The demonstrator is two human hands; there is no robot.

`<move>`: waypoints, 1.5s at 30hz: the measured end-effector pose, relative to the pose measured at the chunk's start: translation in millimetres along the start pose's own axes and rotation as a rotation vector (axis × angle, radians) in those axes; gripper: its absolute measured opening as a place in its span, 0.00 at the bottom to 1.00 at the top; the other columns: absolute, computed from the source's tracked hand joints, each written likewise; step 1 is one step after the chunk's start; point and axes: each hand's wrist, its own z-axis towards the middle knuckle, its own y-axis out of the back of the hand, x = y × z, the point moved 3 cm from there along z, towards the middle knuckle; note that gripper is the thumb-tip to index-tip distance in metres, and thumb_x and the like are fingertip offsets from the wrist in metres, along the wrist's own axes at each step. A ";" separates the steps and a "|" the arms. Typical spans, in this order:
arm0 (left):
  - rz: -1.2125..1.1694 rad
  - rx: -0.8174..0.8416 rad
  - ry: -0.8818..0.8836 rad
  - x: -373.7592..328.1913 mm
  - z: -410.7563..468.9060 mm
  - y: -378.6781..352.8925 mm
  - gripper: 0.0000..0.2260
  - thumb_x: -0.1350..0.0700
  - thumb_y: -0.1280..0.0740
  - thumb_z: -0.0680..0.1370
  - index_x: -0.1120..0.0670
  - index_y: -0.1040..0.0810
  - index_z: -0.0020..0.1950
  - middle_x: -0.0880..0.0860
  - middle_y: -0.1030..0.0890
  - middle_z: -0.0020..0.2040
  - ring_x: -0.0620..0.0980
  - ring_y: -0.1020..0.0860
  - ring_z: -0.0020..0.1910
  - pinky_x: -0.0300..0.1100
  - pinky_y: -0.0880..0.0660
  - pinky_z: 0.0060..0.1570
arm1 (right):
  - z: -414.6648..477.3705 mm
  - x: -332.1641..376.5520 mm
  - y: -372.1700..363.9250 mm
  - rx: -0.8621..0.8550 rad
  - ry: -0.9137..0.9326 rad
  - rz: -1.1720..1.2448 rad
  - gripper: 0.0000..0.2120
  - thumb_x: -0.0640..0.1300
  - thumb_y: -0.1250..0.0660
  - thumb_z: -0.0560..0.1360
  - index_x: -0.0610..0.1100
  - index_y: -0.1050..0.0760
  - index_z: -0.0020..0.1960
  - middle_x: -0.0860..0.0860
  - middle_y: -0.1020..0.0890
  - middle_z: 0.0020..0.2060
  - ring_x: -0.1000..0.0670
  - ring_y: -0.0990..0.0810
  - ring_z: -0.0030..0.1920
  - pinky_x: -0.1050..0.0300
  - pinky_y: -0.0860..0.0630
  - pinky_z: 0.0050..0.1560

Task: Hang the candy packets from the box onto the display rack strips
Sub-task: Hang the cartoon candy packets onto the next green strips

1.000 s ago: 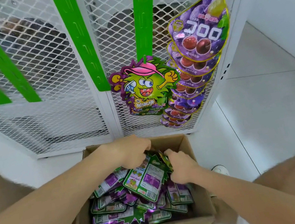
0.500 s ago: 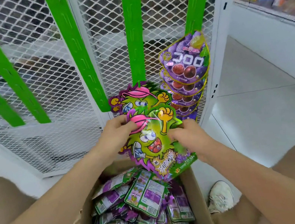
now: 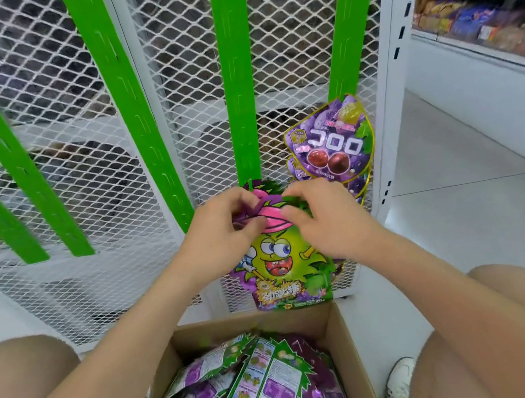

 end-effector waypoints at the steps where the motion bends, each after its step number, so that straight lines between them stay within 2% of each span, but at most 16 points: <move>1: 0.013 -0.064 0.028 -3.6 5.0 -0.1 0.11 0.54 0.24 0.78 0.49 0.21 0.59 0.44 0.16 0.51 0.41 0.19 0.47 0.35 0.25 0.48 | 7.7 -2.5 6.7 -0.001 -0.014 0.009 0.09 0.46 0.32 0.82 0.45 0.18 0.58 0.47 0.14 0.48 0.43 0.18 0.49 0.53 0.29 0.49; 2: 0.034 -0.127 0.064 -5.7 11.0 0.0 0.18 0.54 0.25 0.78 0.50 0.23 0.66 0.45 0.18 0.59 0.41 0.20 0.54 0.33 0.27 0.54 | 14.2 -4.7 12.4 -0.007 -0.026 0.010 0.09 0.46 0.33 0.83 0.44 0.18 0.60 0.47 0.14 0.48 0.44 0.18 0.49 0.53 0.28 0.50; 4: 0.007 -0.216 0.121 -10.3 23.5 1.0 0.26 0.59 0.28 0.78 0.53 0.30 0.76 0.48 0.24 0.70 0.45 0.25 0.67 0.40 0.29 0.67 | 25.9 -8.7 17.4 -0.041 -0.023 0.003 0.10 0.46 0.33 0.83 0.43 0.19 0.62 0.48 0.16 0.46 0.45 0.20 0.47 0.55 0.30 0.49; 6: -0.095 -0.284 0.145 -12.5 35.2 1.1 0.27 0.65 0.31 0.78 0.54 0.31 0.76 0.48 0.24 0.70 0.47 0.25 0.68 0.46 0.29 0.72 | 35.6 -9.3 16.5 -0.069 -0.004 -0.002 0.09 0.45 0.34 0.84 0.43 0.20 0.61 0.50 0.19 0.43 0.45 0.23 0.45 0.53 0.30 0.49; 10: -0.278 -0.382 0.227 -10.7 45.8 -0.2 0.19 0.67 0.32 0.76 0.51 0.26 0.65 0.44 0.19 0.55 0.41 0.21 0.54 0.48 0.22 0.63 | 55.8 -6.0 12.0 -0.156 -0.003 -0.022 0.11 0.45 0.35 0.84 0.44 0.21 0.64 0.46 0.15 0.50 0.41 0.18 0.53 0.46 0.24 0.57; 14: -0.219 -0.248 0.204 -8.8 51.2 -0.2 0.09 0.56 0.32 0.77 0.46 0.19 0.55 0.42 0.17 0.43 0.48 0.19 0.46 0.51 0.20 0.54 | 65.3 -1.9 11.2 -0.223 -0.021 0.026 0.12 0.47 0.33 0.82 0.47 0.22 0.64 0.48 0.14 0.54 0.41 0.18 0.56 0.39 0.23 0.60; 16: -0.215 -0.152 0.208 -7.2 51.1 2.6 0.06 0.57 0.32 0.79 0.45 0.20 0.50 0.37 0.20 0.35 0.42 0.22 0.39 0.44 0.24 0.47 | 64.5 1.0 11.8 -0.249 -0.018 0.062 0.12 0.47 0.32 0.81 0.47 0.21 0.63 0.50 0.14 0.54 0.43 0.17 0.55 0.39 0.23 0.61; 19: -0.324 -0.068 0.195 -11.1 48.2 7.7 0.08 0.57 0.34 0.83 0.45 0.18 0.51 0.35 0.15 0.39 0.35 0.17 0.42 0.33 0.25 0.45 | 60.1 6.3 11.4 -0.263 -0.044 0.113 0.12 0.48 0.31 0.78 0.48 0.21 0.61 0.53 0.14 0.50 0.46 0.17 0.53 0.40 0.23 0.61; 22: -0.405 -0.010 0.208 -13.3 41.7 10.6 0.10 0.50 0.36 0.87 0.41 0.24 0.45 0.27 0.21 0.32 0.24 0.21 0.36 0.20 0.29 0.40 | 54.6 11.6 10.3 -0.243 -0.067 0.176 0.11 0.49 0.30 0.76 0.49 0.20 0.58 0.56 0.16 0.48 0.49 0.18 0.52 0.45 0.23 0.61; 25: -0.450 -0.028 0.267 -6.1 39.6 14.1 0.07 0.42 0.35 0.85 0.37 0.22 0.47 0.28 0.21 0.45 0.30 0.22 0.53 0.35 0.30 0.64 | 45.3 12.4 9.7 -0.166 -0.127 0.182 0.11 0.49 0.28 0.74 0.49 0.22 0.55 0.54 0.17 0.47 0.49 0.19 0.52 0.50 0.23 0.55; 26: -0.461 -0.036 0.277 -1.9 38.4 17.2 0.07 0.41 0.35 0.84 0.38 0.20 0.48 0.30 0.21 0.49 0.32 0.23 0.55 0.39 0.32 0.65 | 41.4 11.6 8.9 -0.133 -0.144 0.183 0.11 0.49 0.27 0.73 0.49 0.22 0.54 0.53 0.17 0.47 0.49 0.19 0.51 0.51 0.23 0.54; 29: -0.431 -0.042 0.273 6.1 36.5 24.3 0.15 0.38 0.33 0.82 0.47 0.13 0.55 0.39 0.17 0.54 0.41 0.20 0.54 0.33 0.25 0.53 | 30.0 13.3 8.7 -0.082 -0.174 0.191 0.10 0.48 0.26 0.71 0.49 0.24 0.49 0.54 0.16 0.43 0.49 0.18 0.48 0.49 0.21 0.52; 32: -0.439 -0.037 0.253 2.1 32.9 28.4 0.19 0.41 0.32 0.82 0.57 0.13 0.53 0.52 0.18 0.43 0.46 0.22 0.41 0.35 0.21 0.41 | 23.0 18.1 11.6 -0.076 -0.159 0.199 0.10 0.49 0.27 0.69 0.51 0.24 0.48 0.54 0.16 0.40 0.51 0.17 0.45 0.47 0.20 0.50; 36: -0.500 0.004 0.272 -4.9 30.4 29.7 0.18 0.46 0.32 0.84 0.60 0.14 0.53 0.63 0.13 0.48 0.50 0.18 0.38 0.41 0.18 0.41 | 16.5 23.2 12.7 -0.035 -0.118 0.201 0.09 0.48 0.27 0.69 0.52 0.22 0.49 0.56 0.15 0.41 0.54 0.17 0.46 0.50 0.20 0.55; 41: -0.548 0.093 0.361 -9.4 27.0 30.1 0.16 0.44 0.32 0.83 0.56 0.14 0.53 0.52 0.13 0.40 0.48 0.19 0.36 0.39 0.21 0.39 | 13.1 28.2 15.8 -0.180 -0.049 0.265 0.10 0.48 0.28 0.69 0.53 0.23 0.49 0.57 0.17 0.37 0.57 0.21 0.38 0.47 0.20 0.51; 45: -0.640 0.158 0.480 -11.8 25.6 29.2 0.19 0.44 0.30 0.82 0.57 0.17 0.63 0.62 0.12 0.54 0.60 0.13 0.51 0.56 0.15 0.54 | 14.8 31.0 12.4 -0.286 0.009 0.259 0.10 0.48 0.28 0.73 0.53 0.23 0.53 0.59 0.16 0.41 0.55 0.18 0.44 0.43 0.21 0.55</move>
